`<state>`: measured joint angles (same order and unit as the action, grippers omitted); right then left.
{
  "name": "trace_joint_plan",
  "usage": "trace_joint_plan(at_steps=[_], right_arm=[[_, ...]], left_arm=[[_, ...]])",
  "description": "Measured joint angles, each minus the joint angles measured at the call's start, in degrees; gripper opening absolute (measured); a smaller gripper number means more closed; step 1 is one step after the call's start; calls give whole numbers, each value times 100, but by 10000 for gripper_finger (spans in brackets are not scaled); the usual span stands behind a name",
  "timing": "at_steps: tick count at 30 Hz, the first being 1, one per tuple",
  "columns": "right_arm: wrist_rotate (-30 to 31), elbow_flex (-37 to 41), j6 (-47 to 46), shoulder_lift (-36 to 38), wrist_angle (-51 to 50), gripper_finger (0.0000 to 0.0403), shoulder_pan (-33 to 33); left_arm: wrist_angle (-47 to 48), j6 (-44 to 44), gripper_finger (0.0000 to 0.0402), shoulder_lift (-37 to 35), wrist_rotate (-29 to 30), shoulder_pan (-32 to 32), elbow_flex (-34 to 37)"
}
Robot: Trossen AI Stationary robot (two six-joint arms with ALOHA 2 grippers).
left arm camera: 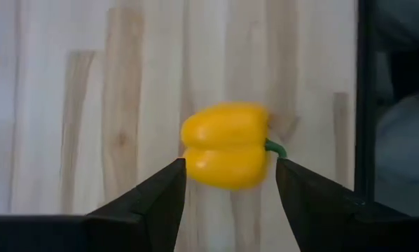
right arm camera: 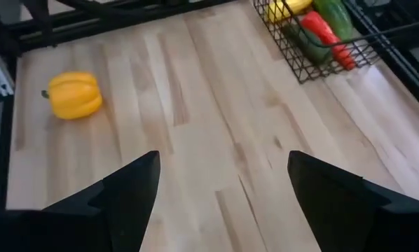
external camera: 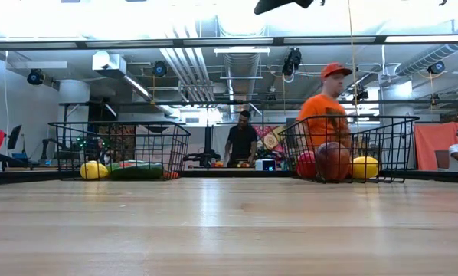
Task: Sort produce into baskets
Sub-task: Put the yellow bell pepper into the left black wire basket
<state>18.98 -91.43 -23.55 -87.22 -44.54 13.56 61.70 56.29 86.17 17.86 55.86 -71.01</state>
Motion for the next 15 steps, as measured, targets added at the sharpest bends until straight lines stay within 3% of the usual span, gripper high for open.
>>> trace_joint_plan(at_steps=[6, 15], right_arm=[[771, 90, -311, -209, 47, 302, 452], [956, 92, -543, -603, 140, 313, 806]], left_arm=[[22, 417, 235, 35, 20, 30, 103], [-149, 200, 354, 409, 119, 37, 107]])
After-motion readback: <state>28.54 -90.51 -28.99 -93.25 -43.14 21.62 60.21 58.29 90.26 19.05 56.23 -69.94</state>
